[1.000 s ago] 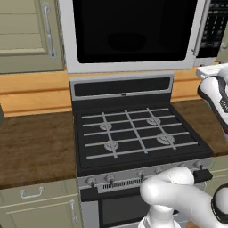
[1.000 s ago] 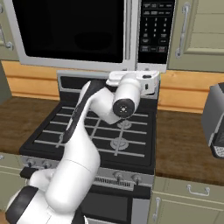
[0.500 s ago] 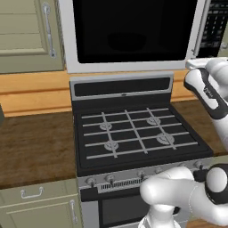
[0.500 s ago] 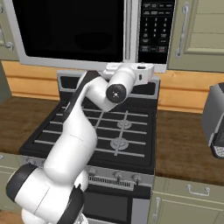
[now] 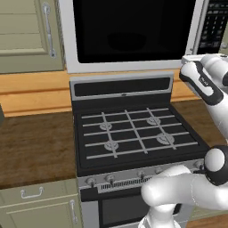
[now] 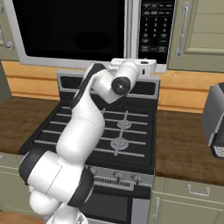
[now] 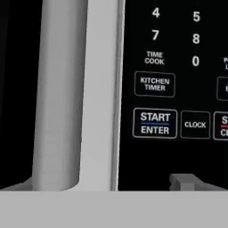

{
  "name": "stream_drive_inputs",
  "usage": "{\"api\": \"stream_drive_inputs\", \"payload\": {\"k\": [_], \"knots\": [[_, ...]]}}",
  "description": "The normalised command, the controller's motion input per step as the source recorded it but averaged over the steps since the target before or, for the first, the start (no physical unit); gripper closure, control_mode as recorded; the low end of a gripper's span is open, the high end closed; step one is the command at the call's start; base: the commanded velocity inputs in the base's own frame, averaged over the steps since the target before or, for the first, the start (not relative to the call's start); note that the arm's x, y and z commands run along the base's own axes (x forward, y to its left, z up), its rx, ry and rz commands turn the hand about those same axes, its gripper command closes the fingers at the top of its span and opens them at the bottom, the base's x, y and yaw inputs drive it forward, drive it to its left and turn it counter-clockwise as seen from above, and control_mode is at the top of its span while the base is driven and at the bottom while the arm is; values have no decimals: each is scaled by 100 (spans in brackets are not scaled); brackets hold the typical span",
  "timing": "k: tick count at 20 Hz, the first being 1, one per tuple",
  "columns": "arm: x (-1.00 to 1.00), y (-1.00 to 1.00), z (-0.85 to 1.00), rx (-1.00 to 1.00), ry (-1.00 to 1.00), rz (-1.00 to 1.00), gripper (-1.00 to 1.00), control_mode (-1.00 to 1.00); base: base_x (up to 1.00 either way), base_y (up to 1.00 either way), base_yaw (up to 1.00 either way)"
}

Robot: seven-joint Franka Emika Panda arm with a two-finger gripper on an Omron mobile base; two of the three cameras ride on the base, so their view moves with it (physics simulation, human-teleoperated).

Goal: Open the microwave, place the bowl with waffle inside the microwave, then close the microwave door and turn it on.

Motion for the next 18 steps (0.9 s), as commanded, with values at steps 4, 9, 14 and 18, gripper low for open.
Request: {"api": "stream_drive_inputs", "payload": {"k": [4,9,14,18], "knots": [[46,0,-7,0,0,0,-100,-100,0,0,0],[36,0,-2,0,0,0,-100,-100,0,0,0],[-2,0,0,0,-1,0,-100,-100,0,0,0],[-55,0,0,0,-1,0,-100,-100,0,0,0]]}}
